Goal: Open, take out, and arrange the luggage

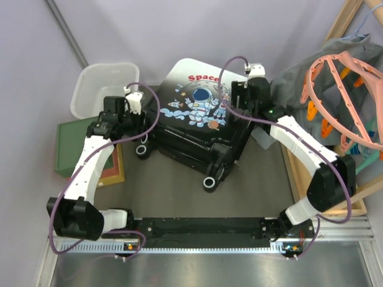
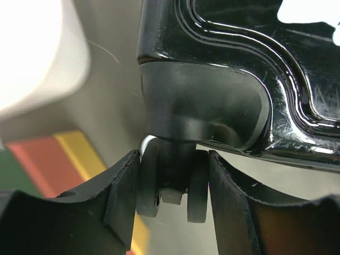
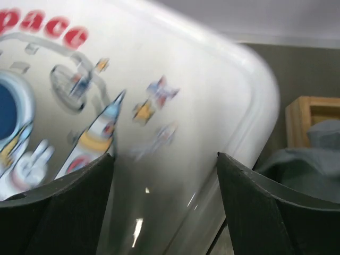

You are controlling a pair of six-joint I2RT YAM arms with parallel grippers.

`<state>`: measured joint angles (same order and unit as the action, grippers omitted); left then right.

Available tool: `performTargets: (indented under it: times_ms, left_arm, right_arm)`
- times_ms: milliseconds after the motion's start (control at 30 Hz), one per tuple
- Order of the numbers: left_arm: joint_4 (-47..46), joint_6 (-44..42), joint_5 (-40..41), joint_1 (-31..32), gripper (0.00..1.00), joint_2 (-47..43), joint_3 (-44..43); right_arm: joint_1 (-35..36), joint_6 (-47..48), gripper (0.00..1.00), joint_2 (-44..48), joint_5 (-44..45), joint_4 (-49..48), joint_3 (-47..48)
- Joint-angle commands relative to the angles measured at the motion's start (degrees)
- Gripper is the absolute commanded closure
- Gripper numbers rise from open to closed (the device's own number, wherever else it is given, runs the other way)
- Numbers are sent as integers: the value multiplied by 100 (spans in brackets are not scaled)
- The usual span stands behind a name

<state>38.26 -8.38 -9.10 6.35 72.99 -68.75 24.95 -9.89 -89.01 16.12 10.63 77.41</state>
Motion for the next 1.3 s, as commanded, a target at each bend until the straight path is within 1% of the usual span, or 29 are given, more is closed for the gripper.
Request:
performTargets:
  times_ms: [0,100,133,200,333,433,500,567,633,667,733,867,967,1000,1033,1067,1100,1167,1267]
  left_arm:
    - [366,1549,-901,323,100,-250,222]
    - [366,1787,-752,323,100,-399,265]
    - [349,1866,-699,323,100,-452,283]
    - [357,2094,-584,323,100,-505,388]
    - [366,2376,-391,323,100,-672,573]
    - [384,2438,-285,323,100,-795,714]
    - [366,2394,-145,349,100,-865,827]
    - [366,2359,-66,349,100,-909,881]
    - [358,2350,-100,358,100,-997,925]
    - [358,2333,-144,367,100,-1023,934]
    - [366,2228,-83,384,100,-1102,951]
    - [358,1990,145,411,100,-1182,1030]
    - [331,1911,233,420,100,-1234,1127]
    - [322,1910,251,420,100,-1235,1127]
    - [331,1876,234,420,100,-1243,1127]
    - [340,1867,207,420,100,-1243,1118]
    - [349,1858,190,411,100,-1243,1092]
    - [349,1866,155,429,100,-1235,1040]
    - [340,1849,120,429,100,-1226,1013]
  right_arm:
    - [589,22,23,744,-602,790,-515]
    - [897,-48,22,1112,-23,1256,-674]
    - [993,-83,22,1184,336,1518,-735]
    - [1292,-285,22,1411,645,1809,-780]
    - [1863,-856,22,1922,1286,2355,-1016]
    - [2434,-1330,18,2185,1673,2803,-1096]
    - [2750,-1708,16,2230,1763,3101,-1149]
    - [2901,-2076,14,2169,1719,3251,-1245]
    - [3172,-2323,14,2108,1745,3410,-1376]
    - [3244,-2620,13,2090,1772,3471,-1430]
    - [3402,-2851,13,2107,1824,3524,-1631]
    - [3402,-3080,13,2081,1798,3516,-1817]
    - [3463,-3159,14,1993,1605,3586,-1712]
    - [3577,-3246,14,1984,1692,3682,-1668]
    - [3700,-3352,14,1993,1832,4013,-1563]
    - [4006,-3631,14,2002,1999,4217,-1501]
    - [4105,-3756,14,2019,2183,4393,-1396]
    - [4263,-3984,14,2028,2194,4701,-1334]
    - [4378,-4248,14,2072,2246,4860,-1290]
